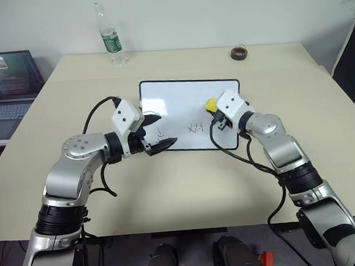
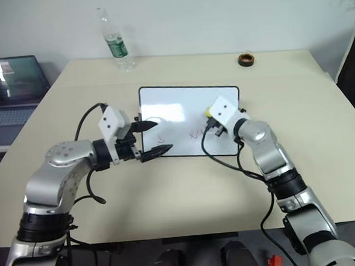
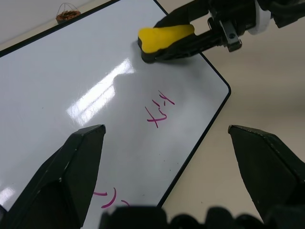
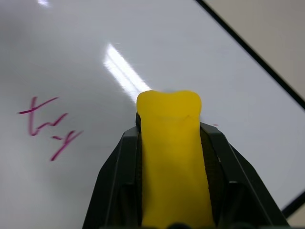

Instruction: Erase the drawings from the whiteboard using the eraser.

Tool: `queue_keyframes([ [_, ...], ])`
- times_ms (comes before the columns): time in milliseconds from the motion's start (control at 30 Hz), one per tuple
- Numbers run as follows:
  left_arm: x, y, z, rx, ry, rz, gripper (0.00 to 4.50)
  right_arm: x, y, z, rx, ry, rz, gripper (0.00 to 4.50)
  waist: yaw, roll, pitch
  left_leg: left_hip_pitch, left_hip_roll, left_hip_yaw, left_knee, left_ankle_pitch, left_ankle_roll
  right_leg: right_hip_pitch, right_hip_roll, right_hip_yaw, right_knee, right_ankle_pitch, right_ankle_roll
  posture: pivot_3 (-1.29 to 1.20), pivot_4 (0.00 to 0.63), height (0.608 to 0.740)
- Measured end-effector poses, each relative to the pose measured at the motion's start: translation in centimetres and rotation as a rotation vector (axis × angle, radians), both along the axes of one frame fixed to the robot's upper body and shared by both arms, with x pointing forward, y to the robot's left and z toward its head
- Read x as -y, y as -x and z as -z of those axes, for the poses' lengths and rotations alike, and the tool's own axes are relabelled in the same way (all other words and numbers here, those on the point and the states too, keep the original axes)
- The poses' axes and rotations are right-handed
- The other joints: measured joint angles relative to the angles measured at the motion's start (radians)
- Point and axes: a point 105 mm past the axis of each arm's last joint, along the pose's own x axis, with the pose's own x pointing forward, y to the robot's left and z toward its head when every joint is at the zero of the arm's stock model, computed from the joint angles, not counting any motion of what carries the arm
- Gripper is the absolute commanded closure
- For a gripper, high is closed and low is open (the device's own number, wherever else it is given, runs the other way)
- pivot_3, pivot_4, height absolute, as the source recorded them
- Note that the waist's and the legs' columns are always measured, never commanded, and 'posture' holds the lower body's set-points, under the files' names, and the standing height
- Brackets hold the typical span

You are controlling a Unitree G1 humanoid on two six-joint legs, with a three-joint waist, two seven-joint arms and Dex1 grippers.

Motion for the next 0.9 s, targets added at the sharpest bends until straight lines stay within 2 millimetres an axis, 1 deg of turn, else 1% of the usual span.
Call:
queue_keyframes([
  [100,-0.1,0.1,0.3,-0.006,-0.001,-0.003,0.00,1.4,-0.7,-1.1,0.077,-0.015,0.092,3.27,0.002,0.000,0.000,0.000,0.000,0.000,0.000,0.000,0.000,0.000,0.000,0.000,0.000,0.000,0.000,0.00,0.150,0.740],
  [167,-0.3,0.1,0.5,-0.006,0.001,-0.015,0.00,2.8,-1.0,-2.0,0.101,-0.070,0.145,3.27,0.003,0.000,0.000,-0.001,0.000,0.000,0.000,0.000,0.000,-0.001,0.000,0.000,0.000,0.000,0.000,0.00,0.150,0.740],
  [233,-0.7,0.0,0.5,-0.002,0.008,-0.033,0.00,3.2,-0.6,-2.6,0.100,-0.146,0.137,3.27,0.003,0.000,0.000,-0.002,0.000,0.000,-0.001,0.000,0.000,-0.001,0.000,0.000,-0.001,0.000,0.000,0.00,0.150,0.740],
  [300,-1.5,-0.2,0.2,0.009,0.024,-0.073,0.00,2.6,0.6,-2.9,0.093,-0.207,0.075,3.27,0.003,0.000,0.000,-0.003,0.001,0.000,-0.002,0.000,0.000,-0.002,0.000,0.000,-0.003,0.000,0.000,0.00,0.150,0.740],
  [367,-2.3,-0.4,-0.3,0.032,0.047,-0.118,0.00,2.2,2.0,-2.6,0.080,-0.217,0.008,3.27,0.003,0.000,0.000,-0.003,0.001,-0.001,-0.002,0.000,0.000,-0.002,0.000,-0.001,-0.004,0.000,0.000,0.00,0.150,0.740],
  [433,-3.5,-0.5,-0.5,0.045,0.075,-0.177,0.00,2.1,3.4,-2.3,0.067,-0.219,-0.047,3.27,0.003,0.000,0.000,-0.003,0.001,-0.001,-0.002,0.000,0.000,-0.002,-0.001,0.000,-0.005,0.000,0.000,0.00,0.150,0.740],
  [500,-4.9,-0.3,0.0,0.039,0.093,-0.240,0.00,1.9,5.0,-2.1,0.047,-0.249,-0.113,3.27,0.003,0.000,0.000,-0.003,0.002,0.000,-0.002,0.000,0.000,-0.002,-0.001,0.000,-0.005,0.000,0.000,0.00,0.150,0.740],
  [600,-6.1,-0.2,0.3,0.041,0.121,-0.305,0.00,1.7,7.7,-1.6,-0.028,-0.326,-0.208,3.27,0.009,0.000,0.000,-0.003,0.002,-0.002,-0.002,0.000,0.000,-0.001,-0.001,-0.002,-0.005,0.000,0.000,0.00,0.150,0.740],
  [700,-6.7,0.1,0.3,0.043,0.135,-0.331,0.00,1.3,10.2,-0.3,-0.133,-0.383,-0.281,3.27,0.014,0.000,0.000,-0.002,0.002,-0.003,-0.002,0.000,0.000,0.001,-0.002,-0.002,-0.005,0.000,0.000,0.00,0.150,0.740],
  [800,-6.6,0.9,1.3,0.018,0.127,-0.326,0.00,1.2,11.5,0.8,-0.195,-0.403,-0.300,3.27,0.016,0.000,0.000,-0.002,0.002,-0.002,-0.002,0.000,0.000,0.001,-0.001,-0.001,-0.005,0.000,0.000,0.00,0.150,0.740],
  [900,-6.8,2.3,3.2,-0.046,0.099,-0.309,0.00,1.5,12.3,2.1,-0.243,-0.417,-0.284,3.27,0.014,0.000,0.000,-0.001,0.002,-0.002,-0.002,0.000,0.000,0.001,-0.001,-0.001,-0.005,0.000,0.000,0.00,0.150,0.740],
])
